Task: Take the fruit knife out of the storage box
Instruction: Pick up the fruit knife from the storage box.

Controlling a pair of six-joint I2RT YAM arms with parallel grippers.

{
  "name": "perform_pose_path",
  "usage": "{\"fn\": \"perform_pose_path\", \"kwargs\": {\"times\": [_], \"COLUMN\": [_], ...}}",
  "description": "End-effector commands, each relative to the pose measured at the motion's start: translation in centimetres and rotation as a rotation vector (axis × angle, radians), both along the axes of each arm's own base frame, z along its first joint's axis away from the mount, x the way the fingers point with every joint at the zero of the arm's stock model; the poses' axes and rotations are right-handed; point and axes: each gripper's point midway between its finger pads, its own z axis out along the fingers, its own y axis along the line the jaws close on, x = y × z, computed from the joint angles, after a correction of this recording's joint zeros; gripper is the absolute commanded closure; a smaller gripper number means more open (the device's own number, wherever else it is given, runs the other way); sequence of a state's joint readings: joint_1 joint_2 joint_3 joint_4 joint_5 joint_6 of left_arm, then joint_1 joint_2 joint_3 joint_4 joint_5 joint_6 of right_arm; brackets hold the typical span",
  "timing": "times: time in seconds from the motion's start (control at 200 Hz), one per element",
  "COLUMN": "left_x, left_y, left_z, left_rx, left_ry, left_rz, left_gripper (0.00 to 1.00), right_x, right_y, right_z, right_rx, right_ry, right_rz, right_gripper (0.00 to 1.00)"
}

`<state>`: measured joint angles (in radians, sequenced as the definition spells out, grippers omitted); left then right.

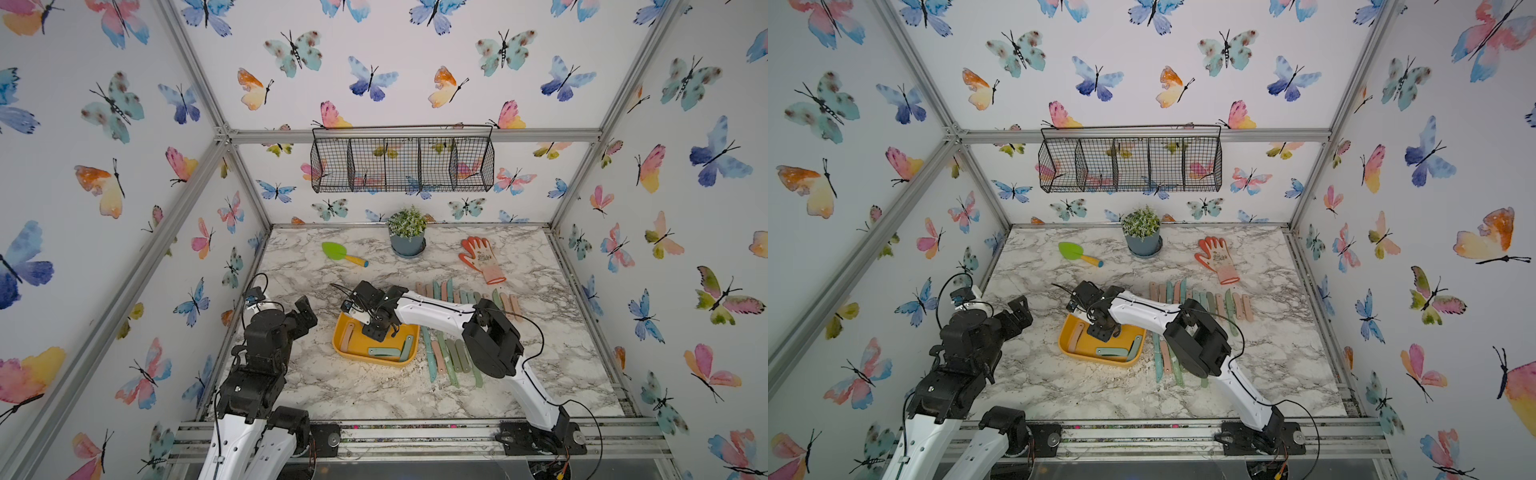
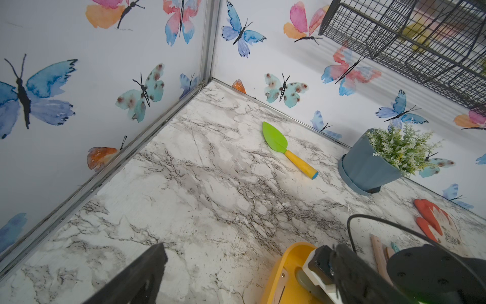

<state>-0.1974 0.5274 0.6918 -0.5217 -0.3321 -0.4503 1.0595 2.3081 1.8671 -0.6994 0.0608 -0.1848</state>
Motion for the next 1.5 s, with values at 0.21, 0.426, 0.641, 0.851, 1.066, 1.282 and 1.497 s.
{"fn": "perform_pose_path", "kwargs": {"times": [0.21,0.426,0.641,0.851,1.066,1.282,1.497], "left_x": [-0.1,-0.2,-0.1,-0.1,-0.2,-0.2,-0.2], "left_y": [0.3,0.3,0.3,0.3,0.4,0.3,0.4], "left_z": [1.0,1.0,0.9,1.0,1.0,1.0,1.0], "left_rx": [0.002,0.004,0.003,0.003,0.003,0.003,0.003], "left_ry": [-0.029,-0.027,-0.025,-0.026,-0.028,-0.026,-0.028], "left_rz": [0.013,0.014,0.015,0.015,0.016,0.015,0.016], "left_gripper": [0.02,0.02,0.02,0.02,0.01,0.02,0.02], "right_x": [-1.9,-1.8,-2.0,-1.3,-1.0,-0.6,-0.7], "right_y": [-0.4,-0.2,-0.7,-1.0,1.1,1.6,0.7], "right_z": [0.1,-1.6,-3.0,-2.3,1.4,1.9,-1.0], "right_rx": [0.027,-0.027,-0.076,-0.077,0.085,0.086,-0.026], "right_ry": [0.037,0.068,0.086,0.049,0.008,0.007,0.051], "right_rz": [0.014,0.018,0.011,-0.018,-0.004,-0.014,-0.037], "right_gripper": [0.56,0.56,0.54,0.53,0.51,0.50,0.50]}}
